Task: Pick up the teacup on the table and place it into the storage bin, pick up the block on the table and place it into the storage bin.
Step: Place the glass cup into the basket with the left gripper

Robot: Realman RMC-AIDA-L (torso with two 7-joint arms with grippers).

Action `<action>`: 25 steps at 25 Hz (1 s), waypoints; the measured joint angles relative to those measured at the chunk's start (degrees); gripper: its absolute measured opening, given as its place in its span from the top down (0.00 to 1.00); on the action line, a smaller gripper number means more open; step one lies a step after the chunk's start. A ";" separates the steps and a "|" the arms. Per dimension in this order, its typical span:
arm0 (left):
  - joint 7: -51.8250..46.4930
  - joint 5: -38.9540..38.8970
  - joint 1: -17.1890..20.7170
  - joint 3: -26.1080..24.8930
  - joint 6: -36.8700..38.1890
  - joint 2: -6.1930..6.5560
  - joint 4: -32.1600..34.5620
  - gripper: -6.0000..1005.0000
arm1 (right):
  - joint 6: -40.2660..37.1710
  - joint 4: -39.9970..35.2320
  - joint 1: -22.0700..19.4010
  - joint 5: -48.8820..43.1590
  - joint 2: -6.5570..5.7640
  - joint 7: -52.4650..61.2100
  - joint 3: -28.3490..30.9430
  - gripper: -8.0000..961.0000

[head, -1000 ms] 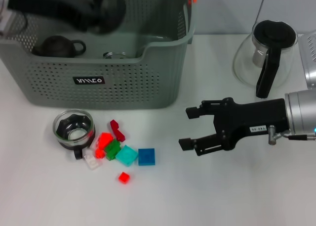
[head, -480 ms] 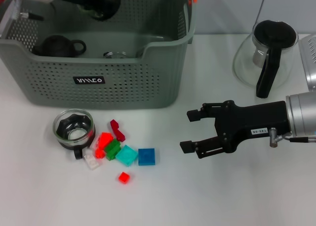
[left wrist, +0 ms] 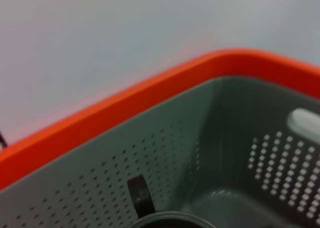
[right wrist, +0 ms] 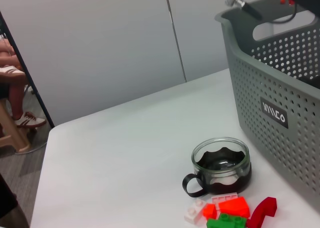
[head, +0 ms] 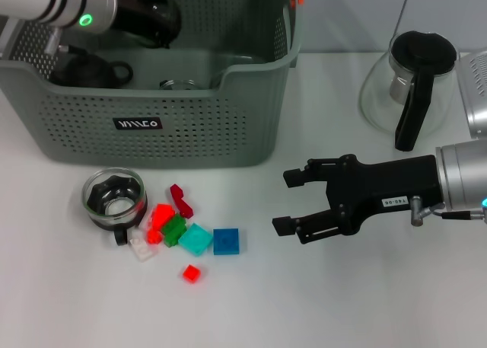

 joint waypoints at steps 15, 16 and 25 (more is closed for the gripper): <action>-0.05 7.67 -0.64 0.05 -9.08 -3.24 -3.69 0.95 | 0.24 -0.07 0.56 0.00 0.33 0.82 -0.45 0.04; -0.05 7.70 -0.65 0.05 -9.21 -3.26 -3.72 0.95 | 0.26 -0.06 0.54 0.00 0.33 0.81 -0.45 0.04; -0.21 9.16 -0.64 0.04 -9.14 -3.56 -3.97 0.95 | 0.37 0.00 0.38 0.00 0.40 0.70 -0.45 0.04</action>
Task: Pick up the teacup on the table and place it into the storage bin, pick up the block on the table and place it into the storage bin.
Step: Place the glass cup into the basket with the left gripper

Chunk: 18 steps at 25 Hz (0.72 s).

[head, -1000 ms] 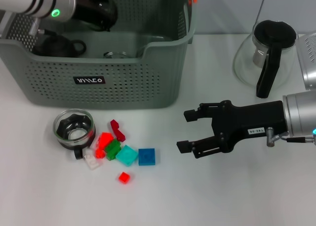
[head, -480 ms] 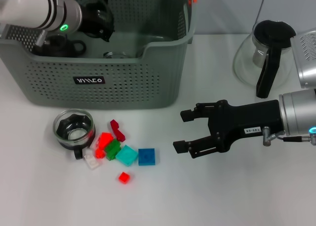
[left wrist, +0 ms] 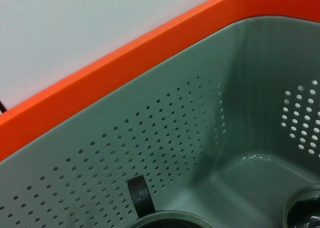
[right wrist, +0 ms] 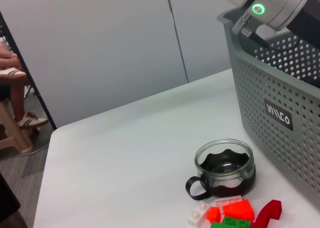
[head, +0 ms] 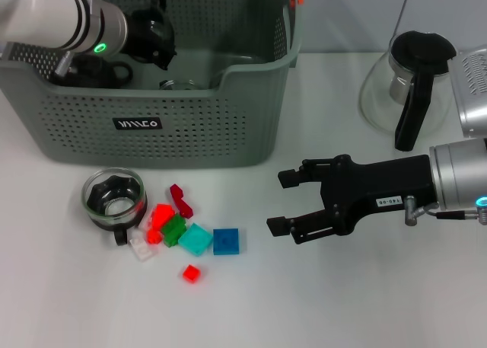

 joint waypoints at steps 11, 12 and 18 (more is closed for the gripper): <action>-0.22 0.03 0.32 0.00 0.07 0.00 0.08 0.94 | -0.03 0.01 0.09 0.00 -0.01 0.13 0.08 0.04; -0.29 0.03 0.35 0.00 0.07 0.00 0.11 0.94 | -0.04 0.00 0.09 0.00 -0.01 0.15 0.09 0.04; -0.37 0.03 0.50 0.00 0.02 -0.07 0.23 0.89 | -0.12 0.00 0.09 0.00 0.03 0.18 0.13 0.04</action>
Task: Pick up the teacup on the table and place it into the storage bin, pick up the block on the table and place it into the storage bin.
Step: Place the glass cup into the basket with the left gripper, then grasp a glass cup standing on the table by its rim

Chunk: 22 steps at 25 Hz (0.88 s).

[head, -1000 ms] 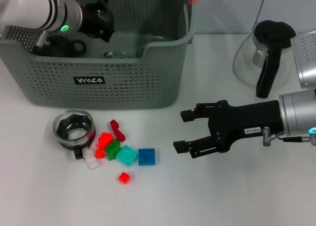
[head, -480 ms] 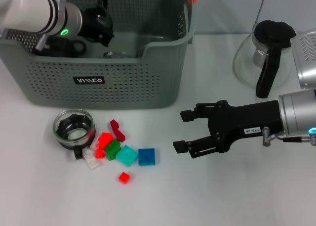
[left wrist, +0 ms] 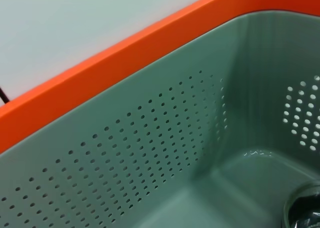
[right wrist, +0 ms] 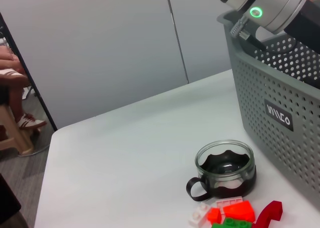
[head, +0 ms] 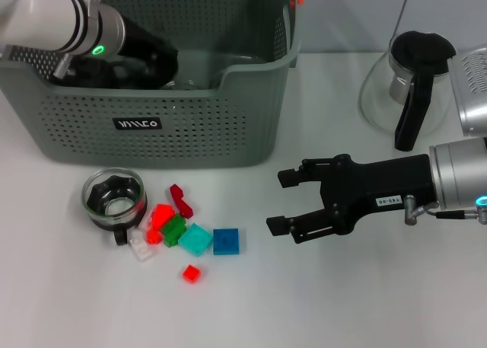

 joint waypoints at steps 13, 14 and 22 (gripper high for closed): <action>-5.08 -0.26 3.83 -1.07 4.07 0.16 10.08 0.43 | -0.28 -0.38 -0.53 0.00 0.13 -0.03 0.30 0.05; -6.12 -0.37 4.72 -1.52 5.13 0.19 12.54 0.39 | -0.27 -0.38 -0.54 0.00 0.14 -0.10 0.30 0.05; -7.42 -11.22 14.62 -10.74 23.45 -1.96 39.39 0.20 | -0.27 -0.47 -0.24 0.00 0.02 -0.19 0.32 0.05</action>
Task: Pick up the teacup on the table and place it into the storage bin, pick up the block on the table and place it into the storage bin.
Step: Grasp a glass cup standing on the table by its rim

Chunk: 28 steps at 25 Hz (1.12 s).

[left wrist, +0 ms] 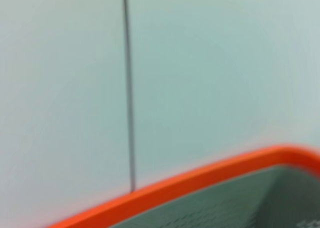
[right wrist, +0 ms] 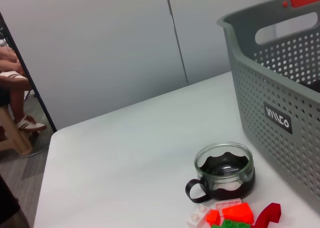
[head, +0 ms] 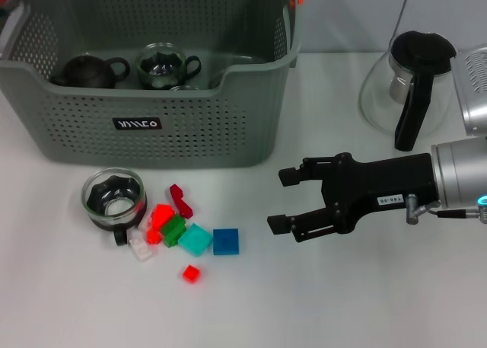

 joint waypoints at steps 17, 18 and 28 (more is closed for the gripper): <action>40.37 -18.22 20.98 -4.28 43.35 -4.53 18.19 0.20 | -0.02 1.25 0.62 0.12 0.33 0.20 1.49 0.05; 42.11 -15.92 21.26 -4.15 43.40 -4.71 18.01 0.20 | 0.00 2.28 0.89 0.10 0.37 0.20 1.49 0.05; 52.12 2.49 20.26 -0.02 37.06 -5.01 13.75 0.21 | 1.36 4.55 1.44 0.54 1.57 1.67 1.92 0.05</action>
